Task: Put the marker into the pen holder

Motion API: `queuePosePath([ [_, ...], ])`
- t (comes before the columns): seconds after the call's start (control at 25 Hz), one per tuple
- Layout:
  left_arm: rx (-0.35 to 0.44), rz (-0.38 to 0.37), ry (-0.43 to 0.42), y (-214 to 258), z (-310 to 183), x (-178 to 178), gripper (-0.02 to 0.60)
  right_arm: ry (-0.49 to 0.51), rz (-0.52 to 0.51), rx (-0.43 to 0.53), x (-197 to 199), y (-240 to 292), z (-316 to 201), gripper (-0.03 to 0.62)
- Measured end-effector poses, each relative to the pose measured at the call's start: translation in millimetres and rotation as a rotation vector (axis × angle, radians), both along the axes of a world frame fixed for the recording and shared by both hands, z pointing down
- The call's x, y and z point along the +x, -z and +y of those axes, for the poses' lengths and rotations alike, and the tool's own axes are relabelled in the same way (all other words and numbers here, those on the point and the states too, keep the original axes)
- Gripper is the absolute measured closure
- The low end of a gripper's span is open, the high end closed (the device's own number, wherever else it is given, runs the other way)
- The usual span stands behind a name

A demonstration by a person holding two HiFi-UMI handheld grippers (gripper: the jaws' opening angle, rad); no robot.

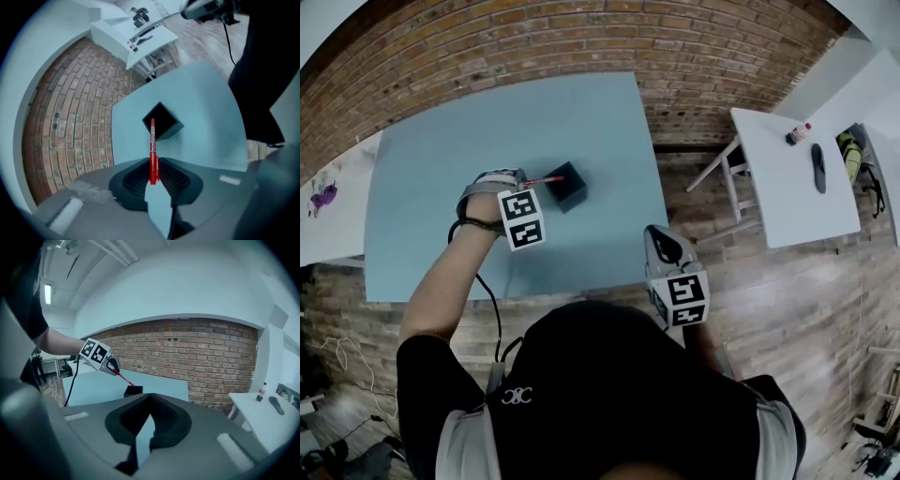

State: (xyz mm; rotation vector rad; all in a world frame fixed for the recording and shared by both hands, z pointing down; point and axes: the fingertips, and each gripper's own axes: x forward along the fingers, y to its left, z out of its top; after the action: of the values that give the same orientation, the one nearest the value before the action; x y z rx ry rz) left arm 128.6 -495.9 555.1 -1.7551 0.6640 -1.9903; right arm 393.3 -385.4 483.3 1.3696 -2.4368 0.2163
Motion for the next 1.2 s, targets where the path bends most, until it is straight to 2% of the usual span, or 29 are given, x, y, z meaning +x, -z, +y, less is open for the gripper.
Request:
queuePosePath([
  [0.12, -0.049, -0.093, -0.069, -18.4, -12.5, 10.3, 0.518, -0.047, 0.004, -0.009, 13.5, -5.9, -0.5, 0.589],
  [0.28, -0.091, -0.145, -0.125, -36.0, -22.3, 26.3, 0.518, -0.095, 0.006, -0.022, 25.8, -8.8, 0.8, 0.589],
  [0.44, -0.128, -0.182, -0.158, -48.0, -28.6, 36.1, 0.518, -0.148, -0.023, -0.054, 44.0, -13.9, 1.8, 0.589],
  [0.8, -0.192, -0.342, -0.201, -79.0, -34.6, 38.7, 0.518, -0.223, -0.08, -0.077, 66.6, -19.6, 4.8, 0.589],
  [1.2, -0.229, -0.384, -0.231, -93.8, -38.9, 52.4, 0.517, -0.305, -0.062, -0.091, 102.5, -28.9, 16.8, 0.589],
])
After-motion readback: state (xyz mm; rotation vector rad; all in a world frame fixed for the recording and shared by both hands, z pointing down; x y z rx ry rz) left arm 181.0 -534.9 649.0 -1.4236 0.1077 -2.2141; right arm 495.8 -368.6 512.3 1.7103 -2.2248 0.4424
